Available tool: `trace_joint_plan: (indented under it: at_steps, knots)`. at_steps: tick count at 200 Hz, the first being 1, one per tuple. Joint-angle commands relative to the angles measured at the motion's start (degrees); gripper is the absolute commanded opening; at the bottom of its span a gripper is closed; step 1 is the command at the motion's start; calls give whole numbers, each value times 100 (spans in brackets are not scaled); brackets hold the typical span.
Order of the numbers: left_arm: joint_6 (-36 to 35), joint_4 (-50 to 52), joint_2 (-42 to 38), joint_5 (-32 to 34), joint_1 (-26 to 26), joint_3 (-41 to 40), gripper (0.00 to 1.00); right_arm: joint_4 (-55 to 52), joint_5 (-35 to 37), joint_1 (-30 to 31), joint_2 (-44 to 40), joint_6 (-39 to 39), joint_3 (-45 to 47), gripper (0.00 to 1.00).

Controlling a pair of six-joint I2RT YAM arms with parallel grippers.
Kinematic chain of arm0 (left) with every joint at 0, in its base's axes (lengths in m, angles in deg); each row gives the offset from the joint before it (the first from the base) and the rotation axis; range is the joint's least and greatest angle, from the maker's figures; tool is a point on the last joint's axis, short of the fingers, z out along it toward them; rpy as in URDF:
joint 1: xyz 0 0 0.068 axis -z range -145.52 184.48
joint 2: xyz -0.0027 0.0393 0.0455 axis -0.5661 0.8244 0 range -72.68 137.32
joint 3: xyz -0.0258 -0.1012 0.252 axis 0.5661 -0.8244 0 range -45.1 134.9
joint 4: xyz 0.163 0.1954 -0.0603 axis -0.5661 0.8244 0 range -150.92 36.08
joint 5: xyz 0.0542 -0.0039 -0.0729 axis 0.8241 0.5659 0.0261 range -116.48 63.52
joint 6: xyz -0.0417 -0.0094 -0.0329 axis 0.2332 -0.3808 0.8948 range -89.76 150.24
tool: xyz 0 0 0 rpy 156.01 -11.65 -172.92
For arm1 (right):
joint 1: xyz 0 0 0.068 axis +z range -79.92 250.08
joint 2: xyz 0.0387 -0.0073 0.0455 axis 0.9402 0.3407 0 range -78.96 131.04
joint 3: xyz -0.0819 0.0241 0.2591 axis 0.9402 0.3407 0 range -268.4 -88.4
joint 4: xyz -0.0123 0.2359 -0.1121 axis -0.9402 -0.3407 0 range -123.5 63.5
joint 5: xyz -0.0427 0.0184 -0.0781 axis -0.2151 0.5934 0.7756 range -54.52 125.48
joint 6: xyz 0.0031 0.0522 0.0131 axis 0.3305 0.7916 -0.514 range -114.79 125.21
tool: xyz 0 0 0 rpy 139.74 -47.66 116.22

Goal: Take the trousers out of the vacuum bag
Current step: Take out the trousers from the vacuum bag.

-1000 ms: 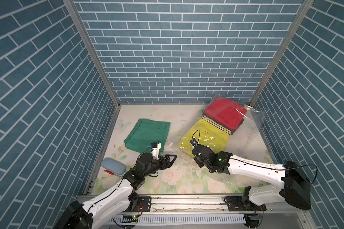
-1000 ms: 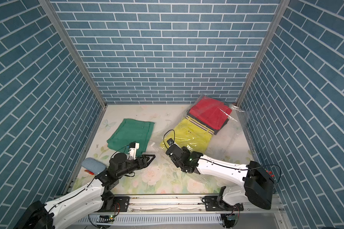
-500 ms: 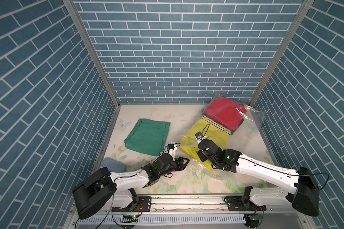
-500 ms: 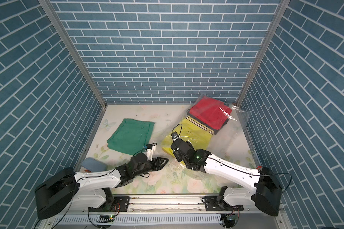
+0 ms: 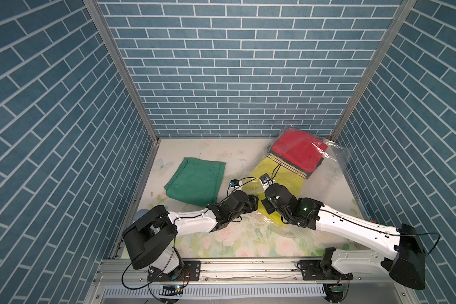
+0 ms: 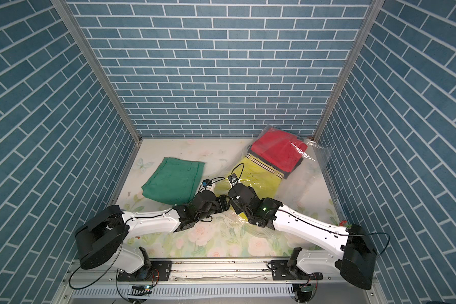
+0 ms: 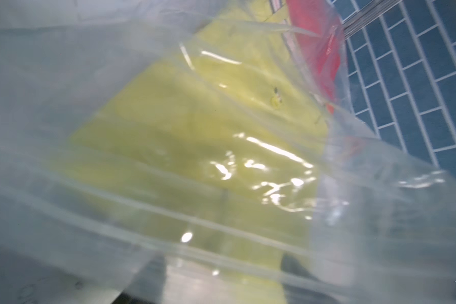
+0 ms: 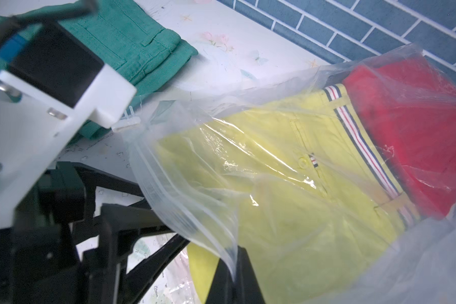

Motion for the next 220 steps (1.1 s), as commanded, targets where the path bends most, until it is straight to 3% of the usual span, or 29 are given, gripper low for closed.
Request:
trace_joint_plan:
  at_steps: [1, 105, 220]
  knots:
    - [13, 626, 101, 374, -36, 75, 79, 177, -43, -31, -107, 77, -113, 4]
    - [-197, -116, 540, 29, -730, 34, 81, 247, -139, -29, -92, 145, -43, 4]
    - [-258, -1067, 1016, -112, -1119, 3, 68, 326, -157, -31, -74, 215, 88, 4]
